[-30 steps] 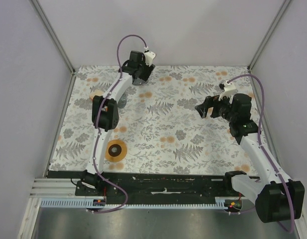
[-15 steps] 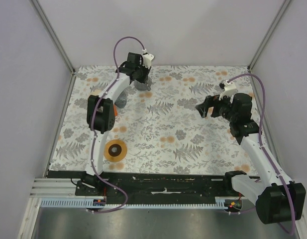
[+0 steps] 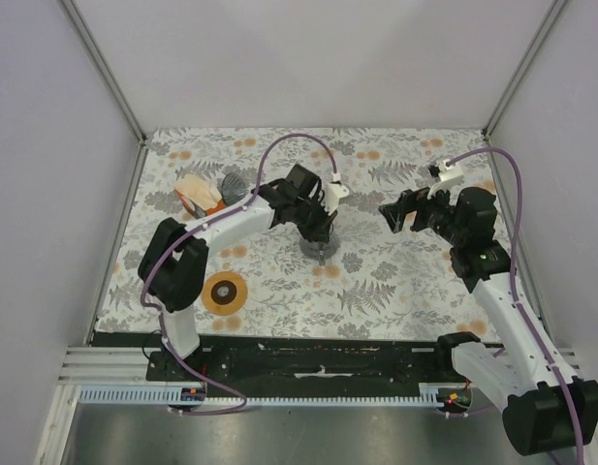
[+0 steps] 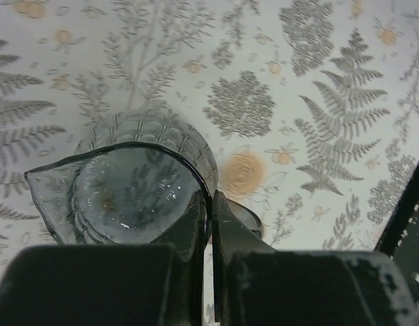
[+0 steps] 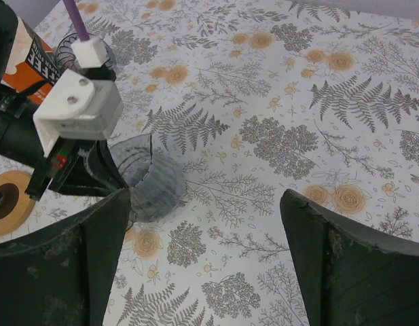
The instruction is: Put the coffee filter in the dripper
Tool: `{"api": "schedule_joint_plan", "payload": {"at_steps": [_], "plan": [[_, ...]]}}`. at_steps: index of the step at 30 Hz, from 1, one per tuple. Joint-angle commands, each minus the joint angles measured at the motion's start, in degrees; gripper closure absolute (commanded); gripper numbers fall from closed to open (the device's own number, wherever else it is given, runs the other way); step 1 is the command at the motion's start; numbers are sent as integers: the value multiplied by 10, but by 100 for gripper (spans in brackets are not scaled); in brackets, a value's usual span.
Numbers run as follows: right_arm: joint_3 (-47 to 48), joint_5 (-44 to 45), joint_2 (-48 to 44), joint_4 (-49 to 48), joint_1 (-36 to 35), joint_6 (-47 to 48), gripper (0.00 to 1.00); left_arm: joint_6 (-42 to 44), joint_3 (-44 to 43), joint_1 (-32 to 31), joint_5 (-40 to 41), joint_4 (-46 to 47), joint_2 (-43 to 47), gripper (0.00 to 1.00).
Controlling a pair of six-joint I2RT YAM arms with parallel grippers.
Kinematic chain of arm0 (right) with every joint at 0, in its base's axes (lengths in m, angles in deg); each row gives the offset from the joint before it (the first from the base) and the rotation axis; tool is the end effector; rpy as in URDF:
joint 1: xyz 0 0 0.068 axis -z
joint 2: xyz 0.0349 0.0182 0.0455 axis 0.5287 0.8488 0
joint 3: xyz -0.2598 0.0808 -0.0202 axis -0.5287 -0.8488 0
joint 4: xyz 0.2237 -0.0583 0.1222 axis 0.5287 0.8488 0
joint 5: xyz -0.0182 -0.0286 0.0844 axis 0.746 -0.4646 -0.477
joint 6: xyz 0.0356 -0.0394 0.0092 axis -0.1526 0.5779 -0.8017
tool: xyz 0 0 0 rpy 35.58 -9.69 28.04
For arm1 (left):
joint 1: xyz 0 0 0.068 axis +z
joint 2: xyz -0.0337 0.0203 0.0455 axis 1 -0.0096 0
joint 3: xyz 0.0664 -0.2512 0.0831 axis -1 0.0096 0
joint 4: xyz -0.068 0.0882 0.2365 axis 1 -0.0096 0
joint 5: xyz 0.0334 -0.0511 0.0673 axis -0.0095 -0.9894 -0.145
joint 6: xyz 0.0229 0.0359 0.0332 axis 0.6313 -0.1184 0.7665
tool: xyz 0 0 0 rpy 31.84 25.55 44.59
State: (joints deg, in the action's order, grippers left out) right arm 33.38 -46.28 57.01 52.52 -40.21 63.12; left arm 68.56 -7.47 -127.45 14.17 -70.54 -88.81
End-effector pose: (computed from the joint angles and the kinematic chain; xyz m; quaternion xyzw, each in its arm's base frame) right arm 0.2103 0.0441 0.3198 -0.1313 0.7745 0.2259 0.5761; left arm 0.3122 -0.2630 0.2293 0.4627 0.8063 -0.2666 0.2543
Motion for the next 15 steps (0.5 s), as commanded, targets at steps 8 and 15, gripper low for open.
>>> {"api": "schedule_joint_plan", "payload": {"at_steps": [8, 15], "plan": [[9, 13, -45, 15, -16, 3, 2, -5, 73, -16, -98, 42, 69, 50], [12, 11, -58, 23, -18, 5, 2, 35, -14, -14, -103, -68, 120, 30]]}}
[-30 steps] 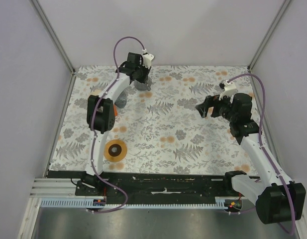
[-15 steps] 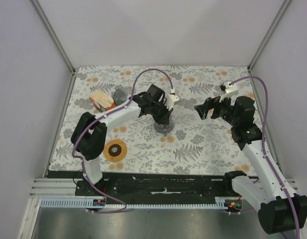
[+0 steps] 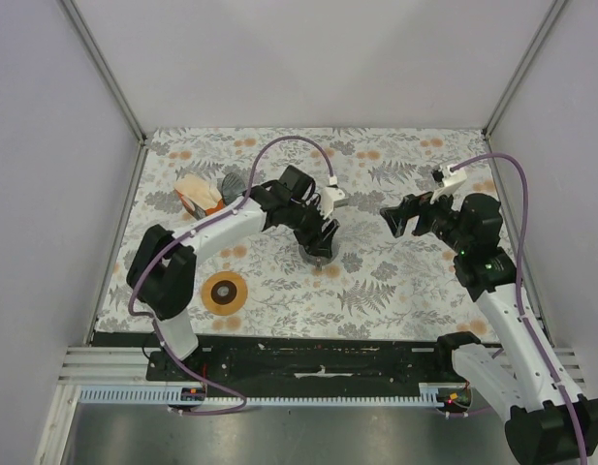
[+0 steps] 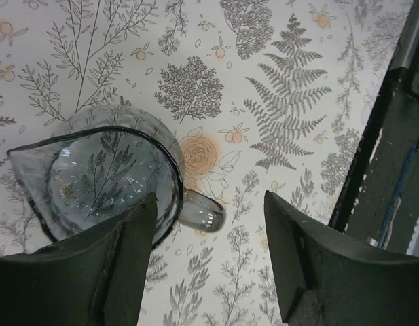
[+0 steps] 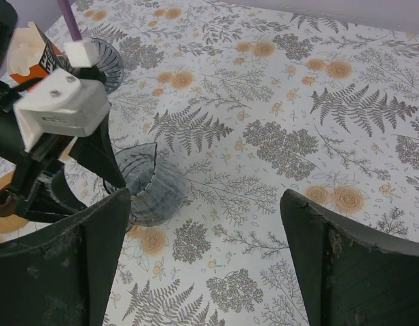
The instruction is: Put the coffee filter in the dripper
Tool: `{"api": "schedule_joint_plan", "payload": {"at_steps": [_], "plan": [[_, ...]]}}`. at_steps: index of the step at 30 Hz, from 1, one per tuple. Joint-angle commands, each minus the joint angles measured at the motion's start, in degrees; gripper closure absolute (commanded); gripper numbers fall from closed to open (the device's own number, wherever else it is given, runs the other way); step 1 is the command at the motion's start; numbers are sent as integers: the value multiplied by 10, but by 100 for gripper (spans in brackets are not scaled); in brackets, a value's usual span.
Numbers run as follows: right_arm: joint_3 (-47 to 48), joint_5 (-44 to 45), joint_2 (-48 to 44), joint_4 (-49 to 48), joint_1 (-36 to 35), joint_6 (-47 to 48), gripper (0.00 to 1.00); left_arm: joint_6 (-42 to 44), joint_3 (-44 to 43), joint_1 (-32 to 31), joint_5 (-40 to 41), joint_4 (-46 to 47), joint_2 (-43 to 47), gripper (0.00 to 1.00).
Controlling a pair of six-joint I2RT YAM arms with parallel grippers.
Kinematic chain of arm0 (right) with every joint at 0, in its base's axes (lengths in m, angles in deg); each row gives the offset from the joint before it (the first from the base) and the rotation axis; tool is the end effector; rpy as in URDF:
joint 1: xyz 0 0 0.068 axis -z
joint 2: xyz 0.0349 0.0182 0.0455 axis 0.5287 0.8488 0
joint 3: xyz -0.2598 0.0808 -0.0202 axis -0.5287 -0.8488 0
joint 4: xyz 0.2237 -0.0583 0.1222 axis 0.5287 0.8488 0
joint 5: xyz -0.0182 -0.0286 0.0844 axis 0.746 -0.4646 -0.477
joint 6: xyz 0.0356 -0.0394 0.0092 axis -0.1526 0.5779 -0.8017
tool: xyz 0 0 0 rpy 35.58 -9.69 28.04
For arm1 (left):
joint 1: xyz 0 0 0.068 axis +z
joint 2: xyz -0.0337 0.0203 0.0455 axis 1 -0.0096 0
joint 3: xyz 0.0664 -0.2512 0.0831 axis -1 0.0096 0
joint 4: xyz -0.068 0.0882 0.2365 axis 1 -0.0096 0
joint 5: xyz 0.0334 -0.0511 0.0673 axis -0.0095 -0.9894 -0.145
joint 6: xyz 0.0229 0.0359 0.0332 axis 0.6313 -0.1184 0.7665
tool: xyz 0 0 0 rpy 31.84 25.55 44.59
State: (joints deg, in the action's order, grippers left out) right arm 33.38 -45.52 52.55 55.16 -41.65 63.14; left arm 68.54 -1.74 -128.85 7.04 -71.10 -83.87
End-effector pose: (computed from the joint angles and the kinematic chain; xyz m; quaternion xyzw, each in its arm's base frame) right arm 0.1920 0.0460 0.3294 -0.1393 0.7642 0.2280 0.5871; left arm 0.2831 -0.2571 0.2319 0.4816 0.7837 -0.3229 0.2226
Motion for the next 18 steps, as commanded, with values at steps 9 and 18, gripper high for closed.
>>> {"api": "schedule_joint_plan", "payload": {"at_steps": [9, 18], "plan": [[14, -6, -15, 1, -13, 3, 2, 117, -103, 83, 71, -288, 205, 24], [12, -16, -2, -10, -29, 0, 2, 152, 164, 302, 221, -284, 315, 37]]}}
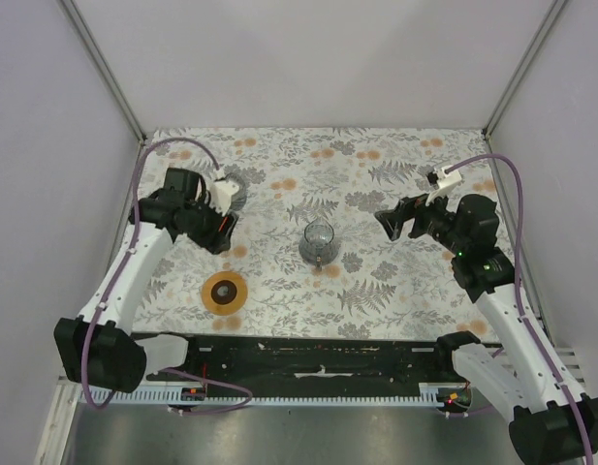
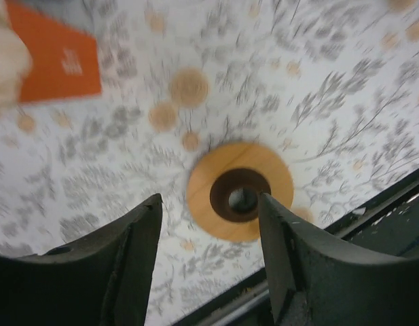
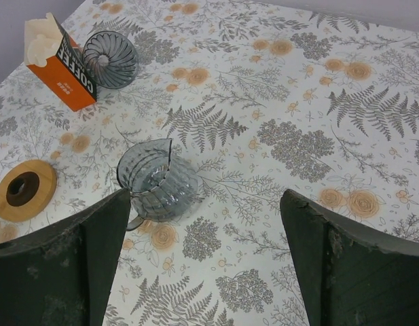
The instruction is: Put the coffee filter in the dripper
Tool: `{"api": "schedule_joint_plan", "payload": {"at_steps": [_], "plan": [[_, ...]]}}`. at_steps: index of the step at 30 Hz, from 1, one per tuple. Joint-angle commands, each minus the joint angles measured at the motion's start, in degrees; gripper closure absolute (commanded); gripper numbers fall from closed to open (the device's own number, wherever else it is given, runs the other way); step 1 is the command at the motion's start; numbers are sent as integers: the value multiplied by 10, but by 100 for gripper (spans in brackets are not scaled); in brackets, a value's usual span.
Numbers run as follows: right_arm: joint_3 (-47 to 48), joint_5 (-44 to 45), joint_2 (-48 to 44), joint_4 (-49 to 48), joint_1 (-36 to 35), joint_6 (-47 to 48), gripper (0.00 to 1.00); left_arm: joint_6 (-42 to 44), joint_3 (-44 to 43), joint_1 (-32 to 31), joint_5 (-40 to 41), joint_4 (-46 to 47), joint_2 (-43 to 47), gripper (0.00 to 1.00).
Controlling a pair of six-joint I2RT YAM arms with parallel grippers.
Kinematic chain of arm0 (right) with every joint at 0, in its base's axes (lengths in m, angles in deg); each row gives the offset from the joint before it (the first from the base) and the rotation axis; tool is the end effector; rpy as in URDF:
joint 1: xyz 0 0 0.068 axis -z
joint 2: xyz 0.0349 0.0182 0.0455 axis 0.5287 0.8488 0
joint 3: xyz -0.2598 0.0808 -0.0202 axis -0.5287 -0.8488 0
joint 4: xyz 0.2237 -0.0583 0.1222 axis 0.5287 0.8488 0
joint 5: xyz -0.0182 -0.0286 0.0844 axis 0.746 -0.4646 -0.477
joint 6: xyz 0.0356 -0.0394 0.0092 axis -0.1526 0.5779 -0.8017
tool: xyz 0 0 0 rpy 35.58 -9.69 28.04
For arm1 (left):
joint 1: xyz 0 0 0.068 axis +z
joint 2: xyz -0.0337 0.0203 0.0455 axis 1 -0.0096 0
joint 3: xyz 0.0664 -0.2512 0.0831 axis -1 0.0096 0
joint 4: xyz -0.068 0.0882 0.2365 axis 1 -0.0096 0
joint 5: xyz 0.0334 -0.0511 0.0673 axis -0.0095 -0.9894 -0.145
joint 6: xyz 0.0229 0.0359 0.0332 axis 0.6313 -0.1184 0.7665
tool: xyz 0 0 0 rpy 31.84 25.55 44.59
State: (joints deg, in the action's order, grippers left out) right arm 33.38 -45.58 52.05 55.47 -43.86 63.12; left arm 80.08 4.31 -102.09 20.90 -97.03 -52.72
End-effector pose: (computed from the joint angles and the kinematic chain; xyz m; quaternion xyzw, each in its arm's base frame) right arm 0.1881 0.0530 0.3304 -0.1543 0.7603 0.2397 0.5837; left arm 0.2328 -0.0637 0.3293 0.3476 0.8783 -0.1204 0.3055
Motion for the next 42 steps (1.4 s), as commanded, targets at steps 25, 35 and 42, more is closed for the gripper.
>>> {"api": "schedule_joint_plan", "payload": {"at_steps": [25, 35, 42], "plan": [[5, 11, -6, -10, -30, 13, 2, 76, 316, 24, 60, 162, -31, 42], [11, 8, 2, -5, -33, 13, 2, 67, 314, -6, 99, 208, -68, 98], [40, 37, 7, 23, -64, 12, 2, 49, 200, 1, 1, 131, -9, 98]]}}
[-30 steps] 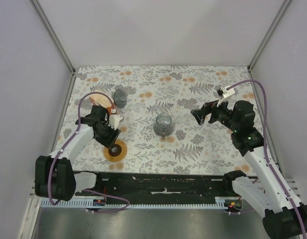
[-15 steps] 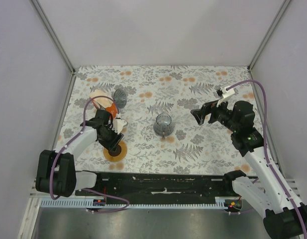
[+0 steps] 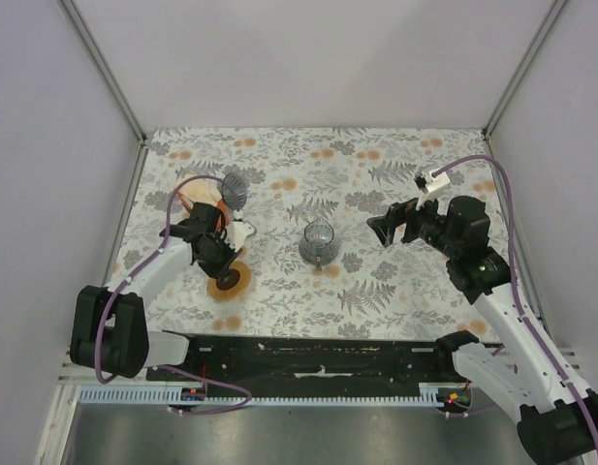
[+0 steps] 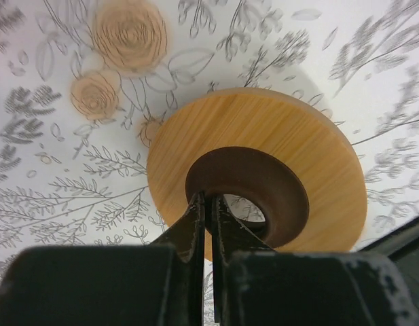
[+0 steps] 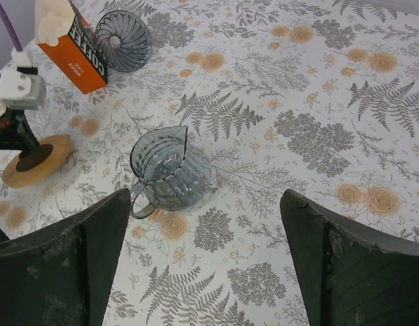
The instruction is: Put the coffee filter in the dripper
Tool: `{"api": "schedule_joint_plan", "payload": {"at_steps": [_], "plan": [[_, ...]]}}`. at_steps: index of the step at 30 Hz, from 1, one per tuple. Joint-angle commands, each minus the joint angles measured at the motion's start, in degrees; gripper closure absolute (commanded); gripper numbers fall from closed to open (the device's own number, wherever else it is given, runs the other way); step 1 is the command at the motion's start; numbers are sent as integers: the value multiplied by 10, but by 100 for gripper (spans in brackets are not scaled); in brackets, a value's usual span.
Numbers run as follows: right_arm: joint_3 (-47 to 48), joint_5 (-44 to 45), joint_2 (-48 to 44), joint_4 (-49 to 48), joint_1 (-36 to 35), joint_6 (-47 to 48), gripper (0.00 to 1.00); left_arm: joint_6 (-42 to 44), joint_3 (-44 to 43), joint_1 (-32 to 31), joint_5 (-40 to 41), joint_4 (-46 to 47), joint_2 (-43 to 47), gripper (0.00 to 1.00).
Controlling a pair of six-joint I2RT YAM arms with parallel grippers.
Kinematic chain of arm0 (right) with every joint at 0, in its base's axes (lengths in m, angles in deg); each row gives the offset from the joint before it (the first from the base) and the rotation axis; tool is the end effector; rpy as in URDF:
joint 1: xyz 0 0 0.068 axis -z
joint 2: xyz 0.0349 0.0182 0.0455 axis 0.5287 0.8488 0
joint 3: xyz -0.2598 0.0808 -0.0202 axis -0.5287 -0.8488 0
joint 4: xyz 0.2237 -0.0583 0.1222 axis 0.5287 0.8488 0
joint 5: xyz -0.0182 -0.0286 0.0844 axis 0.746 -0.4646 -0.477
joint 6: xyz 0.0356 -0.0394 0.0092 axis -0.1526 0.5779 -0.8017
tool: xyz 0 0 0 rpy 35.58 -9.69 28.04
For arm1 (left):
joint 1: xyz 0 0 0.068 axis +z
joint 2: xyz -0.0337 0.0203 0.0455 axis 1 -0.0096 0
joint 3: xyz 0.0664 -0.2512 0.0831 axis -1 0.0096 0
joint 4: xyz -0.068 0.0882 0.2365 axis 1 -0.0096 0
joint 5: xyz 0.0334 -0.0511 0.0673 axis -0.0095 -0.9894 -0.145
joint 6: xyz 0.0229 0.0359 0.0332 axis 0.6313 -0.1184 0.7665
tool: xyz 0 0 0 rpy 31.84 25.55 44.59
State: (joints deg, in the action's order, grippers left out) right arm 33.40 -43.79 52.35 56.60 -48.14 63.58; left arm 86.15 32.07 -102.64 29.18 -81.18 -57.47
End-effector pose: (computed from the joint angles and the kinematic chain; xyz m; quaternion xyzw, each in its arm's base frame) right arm 0.1849 0.0662 0.3275 -0.1753 0.7639 0.2471 0.5698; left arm 0.2181 -0.0575 0.1798 0.3820 0.9074 -0.0620 0.1641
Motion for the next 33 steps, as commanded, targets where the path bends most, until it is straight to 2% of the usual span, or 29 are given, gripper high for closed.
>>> {"api": "schedule_joint_plan", "payload": {"at_steps": [1, 6, 10, 14, 17, 23, 26, 33], "plan": [[48, 16, 8, 17, -34, 3, 2, -13, -98, 7, -109, -42, 51, 98], [106, -48, 71, 26, -146, -11, 2, -4, -226, 7, -295, -149, 73, 98], [143, -57, 106, 10, -259, 102, 2, 18, -299, 6, -428, -229, 54, 98], [135, -97, 115, -67, -294, 165, 2, 92, -363, 3, -530, -326, 54, 98], [149, -104, 138, -117, -311, 159, 2, 107, -380, -8, -570, -344, 76, 98], [171, -6, 193, -185, -378, 162, 6, 59, -383, -14, -614, -325, 80, 98], [171, 19, 210, -222, -387, 145, 12, 43, -377, -15, -618, -310, 80, 98], [169, 3, 225, -275, -393, 119, 33, 11, -360, -16, -624, -278, 80, 98]]}}
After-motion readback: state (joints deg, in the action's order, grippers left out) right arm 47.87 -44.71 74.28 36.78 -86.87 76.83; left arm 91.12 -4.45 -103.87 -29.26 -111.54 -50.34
